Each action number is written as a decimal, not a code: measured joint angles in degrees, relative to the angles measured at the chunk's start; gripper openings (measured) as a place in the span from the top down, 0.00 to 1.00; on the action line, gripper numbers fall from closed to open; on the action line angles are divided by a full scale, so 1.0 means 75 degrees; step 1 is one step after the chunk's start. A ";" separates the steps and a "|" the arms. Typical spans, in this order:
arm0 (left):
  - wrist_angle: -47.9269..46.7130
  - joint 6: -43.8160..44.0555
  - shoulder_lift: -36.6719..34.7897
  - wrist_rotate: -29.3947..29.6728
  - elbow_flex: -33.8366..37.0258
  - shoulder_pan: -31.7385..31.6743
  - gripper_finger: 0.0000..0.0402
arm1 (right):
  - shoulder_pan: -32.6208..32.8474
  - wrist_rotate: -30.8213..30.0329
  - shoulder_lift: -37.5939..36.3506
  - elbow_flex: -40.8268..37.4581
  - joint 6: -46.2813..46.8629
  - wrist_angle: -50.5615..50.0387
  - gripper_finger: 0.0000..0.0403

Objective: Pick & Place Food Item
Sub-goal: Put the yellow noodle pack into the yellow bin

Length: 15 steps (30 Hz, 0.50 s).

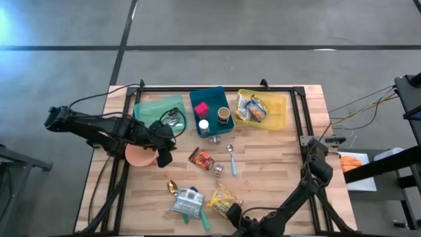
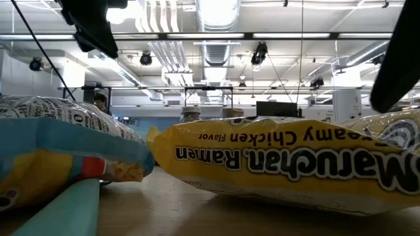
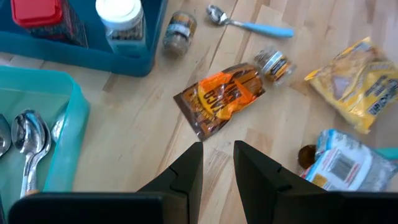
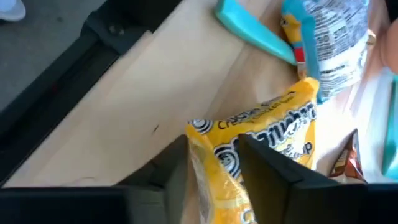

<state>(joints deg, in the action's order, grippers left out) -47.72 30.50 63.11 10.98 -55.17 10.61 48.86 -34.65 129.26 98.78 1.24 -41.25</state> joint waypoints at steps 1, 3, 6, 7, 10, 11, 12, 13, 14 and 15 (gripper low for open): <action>0.0004 0.0002 0.0000 0.0000 0.0061 0.0000 0.77 | 0.0000 -0.0002 -0.0014 0.0002 0.0036 -0.0027 0.72; 0.0010 0.0002 0.0000 -0.0001 0.0170 0.0000 0.77 | 0.0000 0.0003 -0.0024 0.0007 0.0070 -0.0155 0.81; 0.0015 0.0000 0.0000 -0.0001 0.0243 0.0000 0.77 | -0.0003 0.0018 -0.0024 0.0009 0.0075 -0.0243 0.92; 0.0025 0.0000 0.0000 0.0000 0.0254 0.0000 0.77 | -0.0004 0.0018 -0.0025 0.0009 0.0073 -0.0253 0.95; 0.0027 0.0000 0.0000 0.0000 0.0261 -0.0005 0.77 | -0.0018 0.0023 -0.0027 0.0012 0.0090 -0.0271 0.97; 0.0024 -0.0003 0.0000 0.0000 0.0259 -0.0006 0.77 | -0.0026 0.0020 -0.0027 0.0012 0.0092 -0.0270 0.97; 0.0044 -0.0004 0.0000 0.0000 0.0258 -0.0006 0.77 | -0.0029 0.0020 -0.0034 0.0012 0.0100 -0.0268 0.97; 0.0096 -0.0006 0.0000 -0.0001 0.0258 -0.0006 0.77 | -0.0037 0.0018 -0.0039 0.0012 0.0152 -0.0274 0.97; 0.0163 -0.0027 0.0000 -0.0002 0.0258 -0.0006 0.77 | -0.0038 0.0017 -0.0052 0.0012 0.0241 -0.0274 0.97; 0.0255 -0.0082 -0.0001 -0.0003 0.0258 -0.0002 0.77 | -0.0043 0.0012 -0.0071 0.0012 0.0348 -0.0277 0.97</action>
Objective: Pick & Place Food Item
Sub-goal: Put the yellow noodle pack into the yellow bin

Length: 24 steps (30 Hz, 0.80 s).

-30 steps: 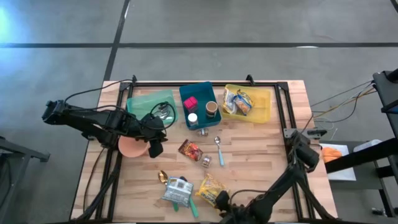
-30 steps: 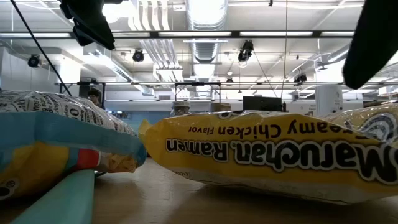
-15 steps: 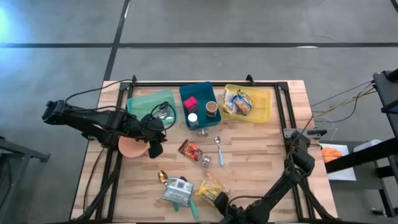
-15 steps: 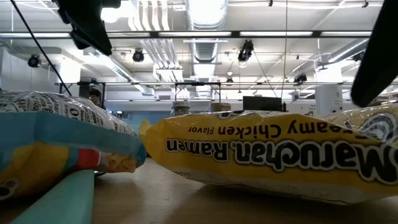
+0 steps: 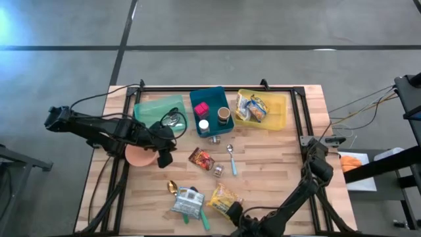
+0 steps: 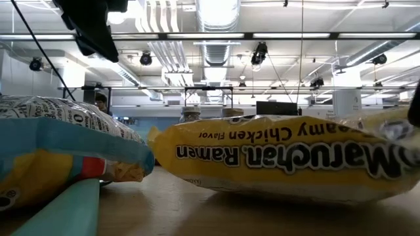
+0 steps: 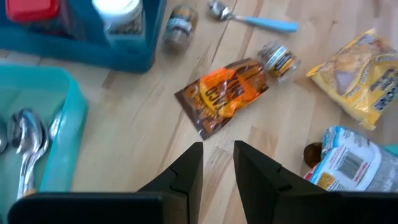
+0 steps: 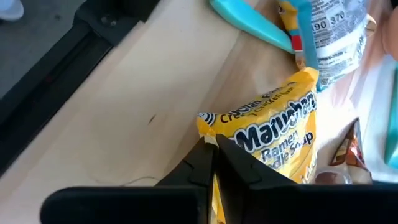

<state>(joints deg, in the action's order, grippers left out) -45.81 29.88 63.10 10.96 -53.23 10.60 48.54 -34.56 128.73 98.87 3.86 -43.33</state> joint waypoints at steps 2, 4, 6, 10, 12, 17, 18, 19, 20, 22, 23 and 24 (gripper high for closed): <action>0.0277 -0.0205 -0.0002 0.0003 0.0003 0.0041 0.77 | -0.0012 -0.0051 -0.0074 0.0000 0.0286 -0.0003 0.97; 0.0630 -0.0460 -0.0002 0.0003 0.0003 0.0099 0.77 | -0.0023 -0.0242 -0.0182 0.0000 0.0608 -0.0002 0.97; 0.0993 -0.0628 -0.0002 0.0001 0.0003 0.0189 0.77 | -0.0024 -0.0434 -0.0349 0.0000 0.0880 -0.0020 0.97; 0.1419 -0.0911 -0.0004 0.0001 0.0011 0.0413 0.77 | -0.0024 -0.0802 -0.0769 0.0000 0.1369 -0.0066 0.97; 0.1444 -0.0942 -0.0003 0.0015 0.0017 0.0511 0.77 | -0.0021 -0.0975 -0.0997 -0.0009 0.1627 -0.0150 0.97; 0.1802 -0.0977 -0.0010 0.0512 0.0020 0.0810 0.77 | -0.0018 -0.1541 -0.1580 -0.0115 0.2273 -0.0464 0.97; 0.1868 -0.1003 -0.0027 0.0570 0.0020 0.0890 0.77 | -0.0021 -0.1613 -0.1693 -0.0157 0.2390 -0.0469 0.97; 0.1906 -0.1054 -0.0038 0.0602 0.0020 0.0971 0.77 | -0.0026 -0.1648 -0.1812 -0.0213 0.2486 -0.0461 0.97; 0.1975 -0.1140 -0.0050 0.0605 0.0020 0.1038 0.77 | -0.0033 -0.1715 -0.1936 -0.0275 0.2568 -0.0485 0.97; 0.2020 -0.1218 -0.0051 0.0631 0.0020 0.1192 0.77 | -0.0047 -0.1950 -0.2183 -0.0414 0.2815 -0.0495 0.97; 0.2023 -0.1219 -0.0051 0.0697 0.0022 0.1255 0.77 | -0.0050 -0.2093 -0.2315 -0.0479 0.2987 -0.0541 0.97; 0.2029 -0.1218 -0.0051 0.0808 0.0020 0.1319 0.77 | -0.0053 -0.2241 -0.2460 -0.0559 0.3166 -0.0595 0.97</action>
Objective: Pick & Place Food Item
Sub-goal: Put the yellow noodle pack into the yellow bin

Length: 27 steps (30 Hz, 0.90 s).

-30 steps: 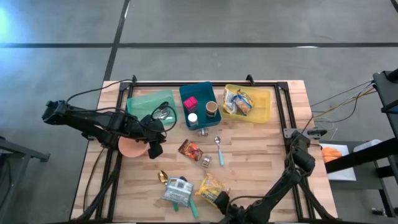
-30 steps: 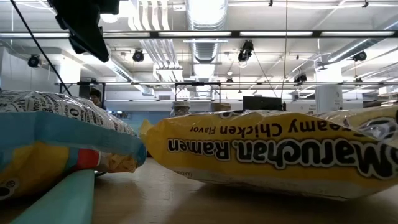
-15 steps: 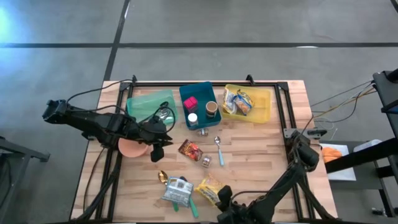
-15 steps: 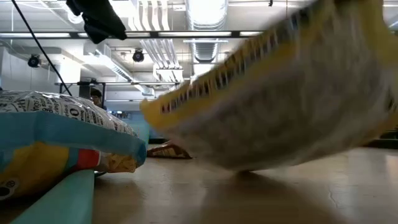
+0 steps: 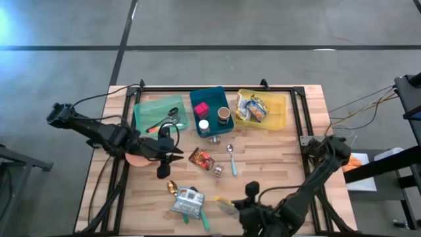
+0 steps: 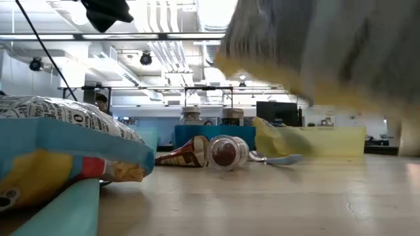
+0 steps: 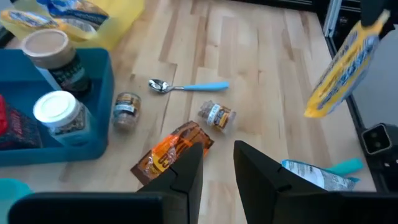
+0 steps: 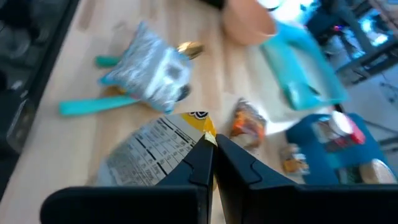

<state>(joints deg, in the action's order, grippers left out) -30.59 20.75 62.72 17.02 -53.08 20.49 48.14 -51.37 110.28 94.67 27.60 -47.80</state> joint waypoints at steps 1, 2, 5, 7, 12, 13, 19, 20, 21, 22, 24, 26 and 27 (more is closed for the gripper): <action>0.0006 0.0000 0.0000 0.0112 0.0003 0.0056 0.77 | -0.0004 -0.0122 -0.0153 -0.0103 0.0166 -0.0014 0.97; 0.0011 0.0000 0.0000 0.0245 0.0003 0.0120 0.77 | -0.0017 -0.0220 -0.0304 -0.0217 0.0324 -0.0003 0.97; 0.0103 0.0005 0.0000 0.0598 0.0003 0.0311 0.77 | -0.0070 -0.0538 -0.0753 -0.0584 0.0849 -0.0045 0.97; 0.0233 0.0003 0.0000 0.0768 0.0003 0.0444 0.77 | -0.0148 -0.0639 -0.1028 -0.0825 0.1184 -0.0061 0.97; 0.0894 -0.0315 0.0000 0.1260 0.0207 0.0894 0.77 | -0.0451 -0.1048 -0.1708 -0.1453 0.1868 -0.0055 0.97; 0.1070 -0.0397 0.0000 0.1285 0.0303 0.0979 0.77 | -0.0524 -0.1104 -0.1836 -0.1589 0.1992 -0.0067 0.97; 0.1976 -0.0597 0.0000 0.1342 0.0790 0.1157 0.77 | -0.1126 -0.1325 -0.2700 -0.2230 0.2480 -0.0055 0.97; 0.2031 -0.0597 0.0000 0.1343 0.0846 0.1157 0.77 | -0.1238 -0.1395 -0.2846 -0.2310 0.2507 -0.0054 0.97; 0.2066 -0.0597 0.0000 0.1344 0.0885 0.1157 0.77 | -0.1346 -0.1408 -0.3011 -0.2393 0.2513 -0.0051 0.97; 0.2062 -0.0600 0.0000 0.1343 0.0892 0.1157 0.77 | -0.1467 -0.1413 -0.3162 -0.2476 0.2524 -0.0051 0.97; 0.2042 -0.0600 -0.0035 0.1342 0.0892 0.1157 0.77 | -0.1738 -0.1515 -0.3491 -0.2625 0.2526 -0.0048 0.97; 0.2020 -0.0600 -0.0137 0.1343 0.0892 0.1157 0.77 | -0.2023 -0.1576 -0.3852 -0.2781 0.2488 -0.0060 0.97; 0.2015 -0.0598 -0.0203 0.1343 0.0892 0.1157 0.77 | -0.2196 -0.1583 -0.4018 -0.2836 0.2452 -0.0057 0.97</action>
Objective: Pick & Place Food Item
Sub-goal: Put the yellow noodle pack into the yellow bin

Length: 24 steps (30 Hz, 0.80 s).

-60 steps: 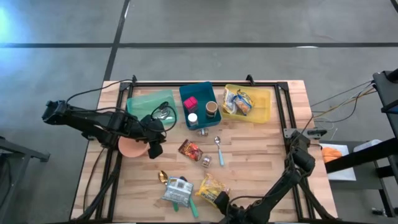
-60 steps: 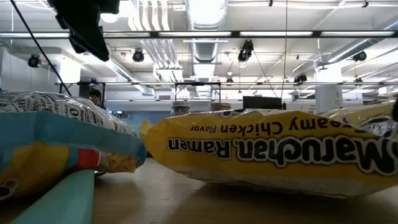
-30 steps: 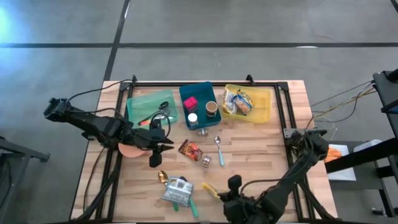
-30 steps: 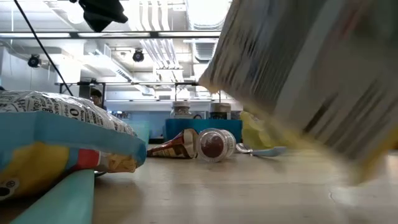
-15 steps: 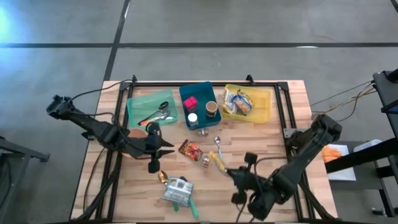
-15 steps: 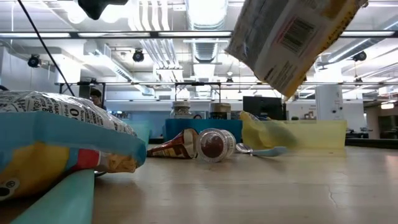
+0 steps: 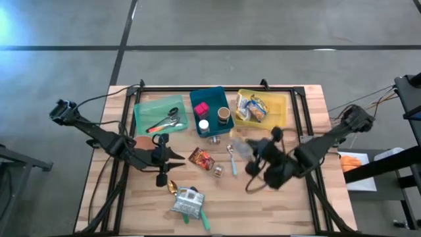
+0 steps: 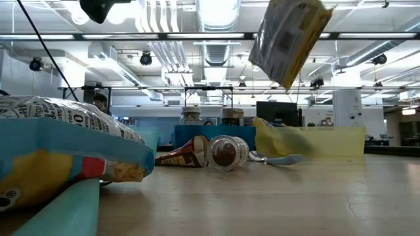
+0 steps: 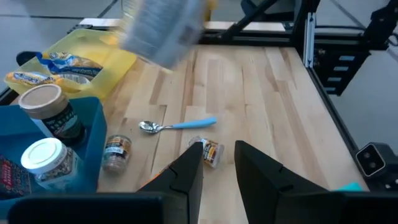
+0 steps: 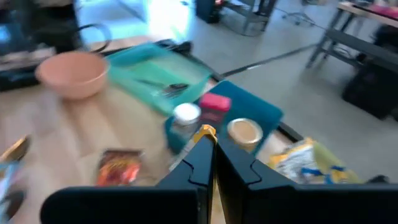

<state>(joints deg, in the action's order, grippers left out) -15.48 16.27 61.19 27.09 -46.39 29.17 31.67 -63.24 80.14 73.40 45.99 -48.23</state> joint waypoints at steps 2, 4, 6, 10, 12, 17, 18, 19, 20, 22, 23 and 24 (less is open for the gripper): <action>-0.0039 0.0004 -0.0136 0.0000 0.0000 0.0005 0.77 | -0.0352 -0.0003 -0.0365 -0.0152 -0.0108 -0.0001 0.97; -0.0083 0.0045 -0.0271 -0.0003 0.0000 0.0020 0.77 | -0.0742 -0.0001 -0.0735 -0.0302 -0.0169 0.0005 0.97; -0.0130 0.0122 -0.0362 0.0003 0.0000 0.0028 0.77 | -0.1143 -0.0003 -0.1097 -0.0449 -0.0262 0.0002 0.97; -0.0166 0.0199 -0.0537 0.0024 0.0000 0.0026 0.77 | -0.1950 0.0009 -0.1697 -0.0677 -0.0385 0.0009 0.97; -0.0147 0.0198 -0.0654 0.0033 0.0000 0.0026 0.77 | -0.2353 0.0049 -0.1957 -0.0778 -0.0407 0.0012 0.97; -0.0158 -0.0120 -0.0894 0.0054 0.0000 0.0026 0.77 | -0.3490 0.0749 -0.2361 -0.1063 -0.0601 0.0055 0.97; -0.0160 -0.0230 -0.0936 0.0052 0.0000 0.0026 0.77 | -0.3745 0.0932 -0.2401 -0.1122 -0.0705 0.0062 0.97; -0.0160 -0.0364 -0.0959 0.0054 0.0000 0.0026 0.77 | -0.4004 0.1107 -0.2434 -0.1195 -0.0785 0.0066 0.97; -0.0157 -0.0521 -0.0990 0.0056 0.0000 0.0026 0.77 | -0.4262 0.1271 -0.2457 -0.1256 -0.0851 0.0065 0.97; -0.0170 -0.0775 -0.1040 0.0059 0.0000 0.0026 0.77 | -0.4794 0.1615 -0.2515 -0.1390 -0.0946 0.0079 0.97; -0.0171 -0.0854 -0.1056 0.0070 -0.0003 0.0026 0.77 | -0.5060 0.1811 -0.2537 -0.1450 -0.1015 0.0082 0.97; -0.0185 -0.0915 -0.1056 0.0083 -0.0003 0.0026 0.77 | -0.5334 0.2004 -0.2550 -0.1509 -0.1096 0.0085 0.97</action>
<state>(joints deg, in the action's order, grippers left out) -16.87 9.41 53.28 27.71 -46.41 29.36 -8.34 -48.21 61.01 62.08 37.78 -47.59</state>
